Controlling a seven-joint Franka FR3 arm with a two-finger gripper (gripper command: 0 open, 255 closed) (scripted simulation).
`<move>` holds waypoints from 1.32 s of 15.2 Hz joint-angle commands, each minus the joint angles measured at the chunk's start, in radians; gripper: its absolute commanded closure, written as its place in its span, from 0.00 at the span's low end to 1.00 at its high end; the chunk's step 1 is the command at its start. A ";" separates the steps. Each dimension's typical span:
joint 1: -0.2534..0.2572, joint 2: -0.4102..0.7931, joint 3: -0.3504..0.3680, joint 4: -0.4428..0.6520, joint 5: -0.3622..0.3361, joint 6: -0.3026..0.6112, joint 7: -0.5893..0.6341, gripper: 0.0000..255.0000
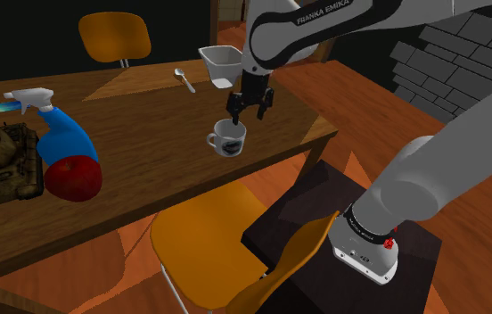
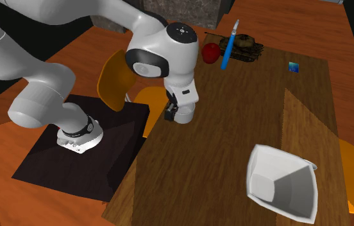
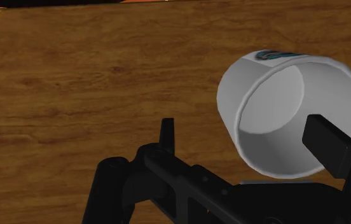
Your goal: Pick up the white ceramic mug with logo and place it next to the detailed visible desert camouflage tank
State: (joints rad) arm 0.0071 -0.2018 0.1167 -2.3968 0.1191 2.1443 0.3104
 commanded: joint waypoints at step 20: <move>0.005 0.106 0.012 -0.034 -0.001 0.145 0.014 1.00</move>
State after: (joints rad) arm 0.0121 -0.0963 0.1291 -2.4309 0.1179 2.2897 0.3248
